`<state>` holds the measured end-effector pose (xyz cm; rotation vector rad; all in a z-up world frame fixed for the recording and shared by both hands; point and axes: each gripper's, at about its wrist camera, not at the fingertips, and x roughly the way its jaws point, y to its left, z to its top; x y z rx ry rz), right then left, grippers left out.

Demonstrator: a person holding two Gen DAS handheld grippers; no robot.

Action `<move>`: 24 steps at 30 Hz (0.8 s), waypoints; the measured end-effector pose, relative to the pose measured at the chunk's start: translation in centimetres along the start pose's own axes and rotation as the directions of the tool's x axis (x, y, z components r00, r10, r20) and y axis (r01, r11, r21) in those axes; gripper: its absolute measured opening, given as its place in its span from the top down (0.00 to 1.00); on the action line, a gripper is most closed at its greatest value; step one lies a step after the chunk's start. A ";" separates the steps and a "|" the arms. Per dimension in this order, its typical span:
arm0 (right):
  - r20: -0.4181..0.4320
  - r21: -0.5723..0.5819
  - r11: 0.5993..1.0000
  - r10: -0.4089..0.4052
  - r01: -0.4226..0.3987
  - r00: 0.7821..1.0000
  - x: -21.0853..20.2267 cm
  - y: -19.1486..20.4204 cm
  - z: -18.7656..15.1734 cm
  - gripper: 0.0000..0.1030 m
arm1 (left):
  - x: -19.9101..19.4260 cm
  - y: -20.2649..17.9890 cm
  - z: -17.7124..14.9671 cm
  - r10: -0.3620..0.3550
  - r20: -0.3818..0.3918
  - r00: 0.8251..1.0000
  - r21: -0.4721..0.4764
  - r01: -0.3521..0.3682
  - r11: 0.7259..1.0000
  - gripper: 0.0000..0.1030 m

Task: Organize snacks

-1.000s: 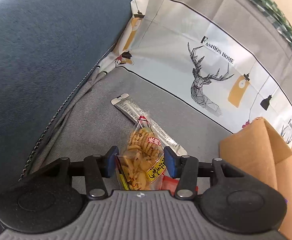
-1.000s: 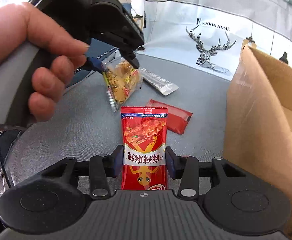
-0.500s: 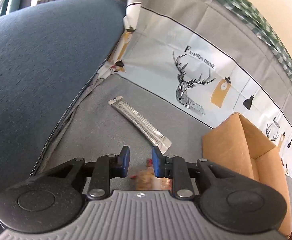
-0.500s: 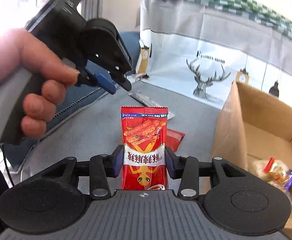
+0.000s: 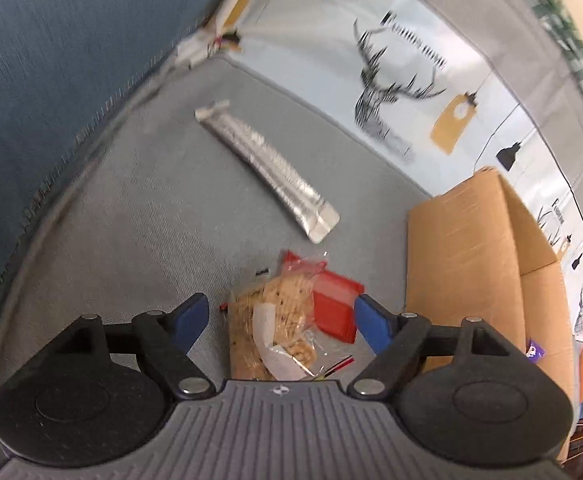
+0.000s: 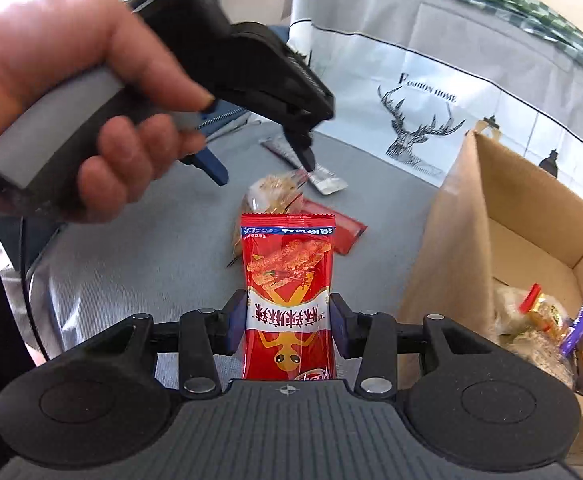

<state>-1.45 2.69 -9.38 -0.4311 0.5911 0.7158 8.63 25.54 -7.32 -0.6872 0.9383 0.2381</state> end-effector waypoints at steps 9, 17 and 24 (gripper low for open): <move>-0.030 0.001 1.000 0.011 -0.011 0.999 1.1 -0.2 0.0 0.57 | 3.0 -0.8 -0.6 0.064 -0.086 0.994 0.078 -0.057 0.995 0.43; -0.005 0.002 1.000 0.002 -0.002 1.000 0.2 -0.2 0.0 0.57 | -1.1 0.5 -0.6 0.033 0.057 0.998 0.060 -0.036 0.998 0.47; 0.057 0.016 1.000 -0.007 0.006 0.998 -2.3 -0.5 2.0 0.57 | -6.1 2.0 -0.5 -0.025 0.224 0.974 -0.002 0.026 1.000 0.47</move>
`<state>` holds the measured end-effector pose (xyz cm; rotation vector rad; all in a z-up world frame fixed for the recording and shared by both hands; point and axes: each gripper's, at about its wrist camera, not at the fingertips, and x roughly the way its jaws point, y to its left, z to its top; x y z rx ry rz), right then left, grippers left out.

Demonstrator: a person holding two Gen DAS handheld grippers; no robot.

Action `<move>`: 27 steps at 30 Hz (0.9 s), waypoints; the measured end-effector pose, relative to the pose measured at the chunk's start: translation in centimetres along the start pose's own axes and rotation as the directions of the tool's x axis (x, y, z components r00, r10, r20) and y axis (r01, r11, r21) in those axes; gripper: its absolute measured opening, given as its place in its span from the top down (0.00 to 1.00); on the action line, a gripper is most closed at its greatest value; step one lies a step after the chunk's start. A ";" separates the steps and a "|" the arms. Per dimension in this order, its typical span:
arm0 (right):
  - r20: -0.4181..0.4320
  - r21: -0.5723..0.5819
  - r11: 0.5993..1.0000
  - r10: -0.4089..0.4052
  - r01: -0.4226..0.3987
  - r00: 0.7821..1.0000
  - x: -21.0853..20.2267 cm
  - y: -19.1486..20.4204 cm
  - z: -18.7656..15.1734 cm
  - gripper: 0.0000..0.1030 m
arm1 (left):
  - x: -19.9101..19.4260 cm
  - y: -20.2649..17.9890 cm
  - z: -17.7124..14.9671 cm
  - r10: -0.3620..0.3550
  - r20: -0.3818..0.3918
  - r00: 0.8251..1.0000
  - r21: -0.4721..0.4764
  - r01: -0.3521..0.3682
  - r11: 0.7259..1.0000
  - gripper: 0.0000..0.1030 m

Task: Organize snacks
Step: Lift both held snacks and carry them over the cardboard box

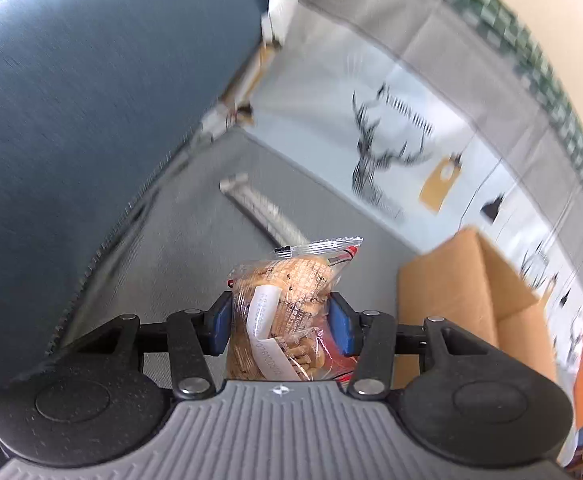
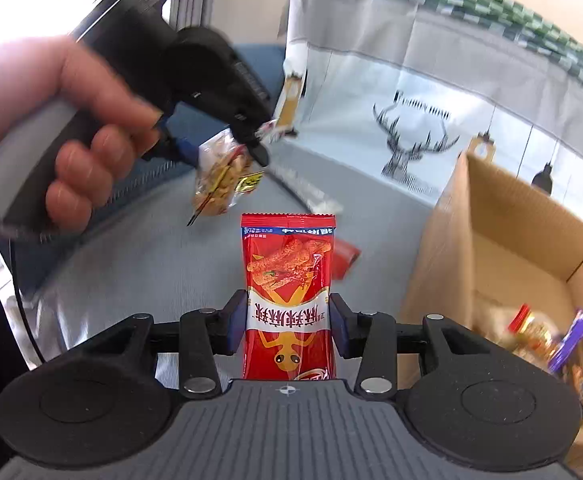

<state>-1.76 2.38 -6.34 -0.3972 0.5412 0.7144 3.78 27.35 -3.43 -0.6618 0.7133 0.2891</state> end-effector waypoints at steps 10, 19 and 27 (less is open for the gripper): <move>0.196 0.010 0.995 -0.100 0.100 0.976 -5.5 -6.0 5.2 0.57 | -4.4 -2.6 -0.5 -0.109 0.173 0.979 0.030 0.105 0.994 0.47; 0.263 0.140 0.961 -0.269 0.239 0.926 -7.2 -17.0 3.6 0.57 | -4.5 -7.9 -2.1 -0.202 0.237 0.950 0.164 0.166 0.973 0.47; 0.204 0.191 0.941 -0.318 0.281 0.926 -7.9 -20.3 0.8 0.57 | -2.6 -12.5 -4.1 -0.289 0.219 0.932 0.221 0.241 0.945 0.47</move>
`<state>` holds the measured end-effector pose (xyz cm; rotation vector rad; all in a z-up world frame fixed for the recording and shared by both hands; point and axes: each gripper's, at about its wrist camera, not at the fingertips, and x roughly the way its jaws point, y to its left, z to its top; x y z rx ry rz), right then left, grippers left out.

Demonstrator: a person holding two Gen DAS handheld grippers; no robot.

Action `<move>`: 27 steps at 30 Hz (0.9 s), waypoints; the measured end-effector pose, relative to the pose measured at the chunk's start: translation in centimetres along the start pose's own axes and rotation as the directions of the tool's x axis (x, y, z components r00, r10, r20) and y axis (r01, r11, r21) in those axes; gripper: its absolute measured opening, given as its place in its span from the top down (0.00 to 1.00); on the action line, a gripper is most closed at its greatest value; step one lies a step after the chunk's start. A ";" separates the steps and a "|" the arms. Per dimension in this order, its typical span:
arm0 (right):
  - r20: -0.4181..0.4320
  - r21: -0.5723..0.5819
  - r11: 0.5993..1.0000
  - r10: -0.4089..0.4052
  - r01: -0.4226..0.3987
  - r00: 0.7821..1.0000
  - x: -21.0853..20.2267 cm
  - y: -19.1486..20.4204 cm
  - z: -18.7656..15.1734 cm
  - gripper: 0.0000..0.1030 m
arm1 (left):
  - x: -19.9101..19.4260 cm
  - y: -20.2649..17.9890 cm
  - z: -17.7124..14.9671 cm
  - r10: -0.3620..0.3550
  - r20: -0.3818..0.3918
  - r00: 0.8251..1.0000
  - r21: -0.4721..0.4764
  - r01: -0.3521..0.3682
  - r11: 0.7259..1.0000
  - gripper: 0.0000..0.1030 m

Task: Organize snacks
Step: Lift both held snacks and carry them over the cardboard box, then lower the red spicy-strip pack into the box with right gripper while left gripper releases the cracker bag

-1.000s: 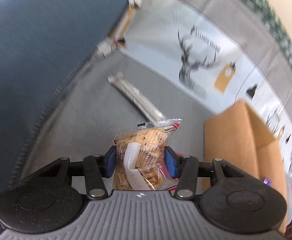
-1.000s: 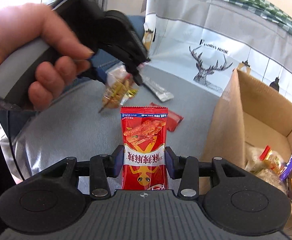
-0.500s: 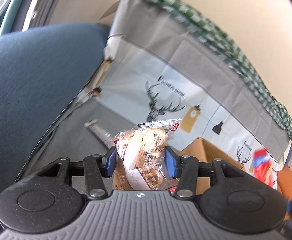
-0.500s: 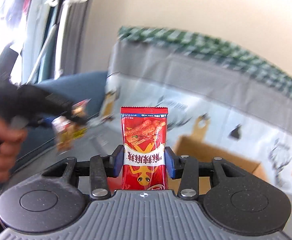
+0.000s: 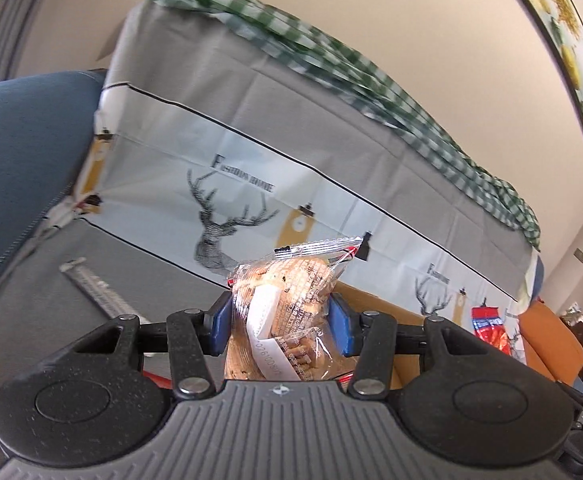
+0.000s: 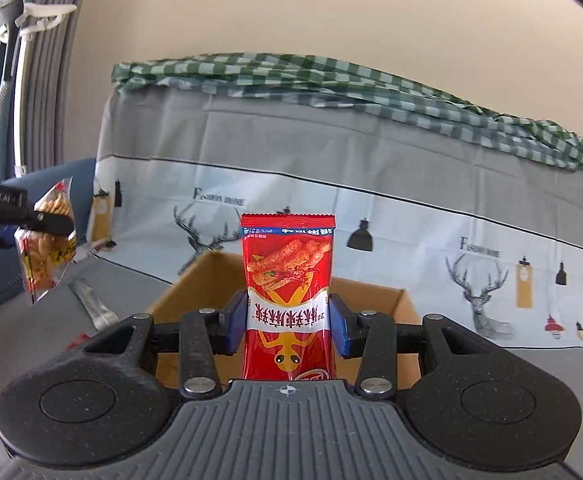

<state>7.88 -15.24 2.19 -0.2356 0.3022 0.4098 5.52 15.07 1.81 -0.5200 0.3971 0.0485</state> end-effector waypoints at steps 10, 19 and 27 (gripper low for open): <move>-0.013 -0.041 0.997 -0.063 0.062 0.998 -0.4 -2.9 -1.7 0.57 | 2.8 -6.0 -2.8 -0.099 -0.032 0.995 0.109 0.102 0.989 0.47; -0.021 -0.049 0.994 -0.101 0.100 0.995 -0.6 -4.4 -2.4 0.57 | 3.7 -9.4 -4.8 -0.150 -0.048 0.988 0.207 0.157 0.966 0.47; -0.015 -0.078 0.992 -0.097 0.096 0.995 -0.3 -3.6 -2.4 0.57 | 3.9 -9.7 -5.3 -0.161 -0.060 0.985 0.230 0.170 0.958 0.47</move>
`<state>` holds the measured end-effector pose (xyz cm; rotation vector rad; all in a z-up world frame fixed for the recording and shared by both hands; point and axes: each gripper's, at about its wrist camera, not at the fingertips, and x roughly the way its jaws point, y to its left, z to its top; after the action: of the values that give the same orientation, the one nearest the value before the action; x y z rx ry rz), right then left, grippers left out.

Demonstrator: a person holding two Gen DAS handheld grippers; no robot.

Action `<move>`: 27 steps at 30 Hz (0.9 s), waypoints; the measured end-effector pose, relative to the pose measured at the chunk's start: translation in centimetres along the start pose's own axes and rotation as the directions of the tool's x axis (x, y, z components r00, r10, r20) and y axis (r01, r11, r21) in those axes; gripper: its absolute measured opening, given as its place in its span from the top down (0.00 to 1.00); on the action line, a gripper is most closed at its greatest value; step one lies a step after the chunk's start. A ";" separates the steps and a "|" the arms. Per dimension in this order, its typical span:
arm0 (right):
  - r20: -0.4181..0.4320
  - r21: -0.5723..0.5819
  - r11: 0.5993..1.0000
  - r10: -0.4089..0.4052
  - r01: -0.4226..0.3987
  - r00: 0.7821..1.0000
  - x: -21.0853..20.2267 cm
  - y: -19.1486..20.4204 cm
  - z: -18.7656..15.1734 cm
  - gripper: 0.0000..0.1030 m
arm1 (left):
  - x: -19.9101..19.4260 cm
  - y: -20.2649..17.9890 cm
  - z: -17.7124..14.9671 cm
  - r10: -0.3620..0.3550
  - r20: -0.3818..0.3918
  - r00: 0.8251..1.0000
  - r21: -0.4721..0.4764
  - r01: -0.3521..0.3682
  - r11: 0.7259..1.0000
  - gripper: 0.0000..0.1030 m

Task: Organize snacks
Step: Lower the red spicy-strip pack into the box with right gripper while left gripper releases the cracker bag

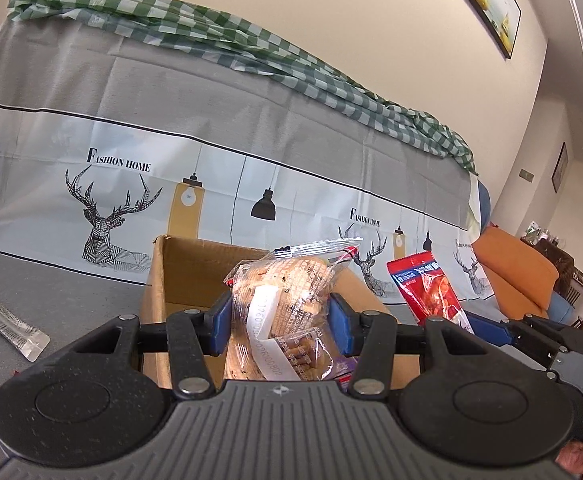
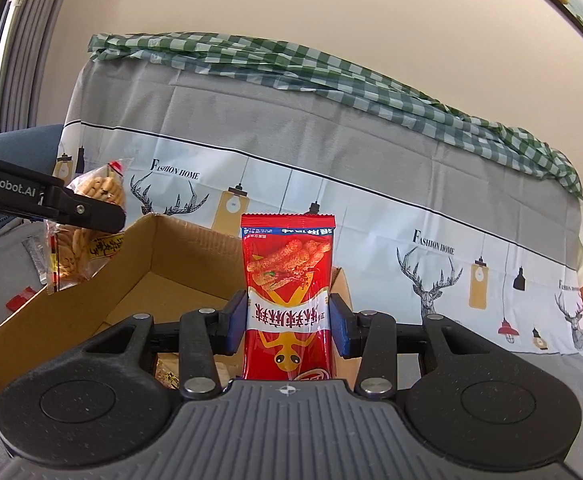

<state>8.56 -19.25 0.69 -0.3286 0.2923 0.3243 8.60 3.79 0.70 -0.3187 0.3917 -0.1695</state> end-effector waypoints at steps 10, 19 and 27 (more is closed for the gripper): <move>0.005 -0.017 1.000 0.000 0.000 1.000 0.3 0.7 0.0 0.57 | -0.5 0.4 0.2 0.007 0.004 1.000 -0.017 -0.007 1.000 0.47; 0.003 -0.016 1.000 -0.003 0.003 1.000 0.4 0.8 -0.1 0.57 | -0.4 0.3 0.1 0.008 0.000 1.000 -0.015 -0.008 1.000 0.47; 0.007 -0.022 1.000 -0.004 0.004 1.000 0.4 0.9 -0.3 0.57 | -0.4 0.2 0.2 0.007 -0.002 1.000 -0.016 -0.007 1.000 0.47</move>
<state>8.52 -18.41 0.08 -0.3493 0.2813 0.3243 8.36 4.09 0.90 -0.3326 0.3963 -0.1595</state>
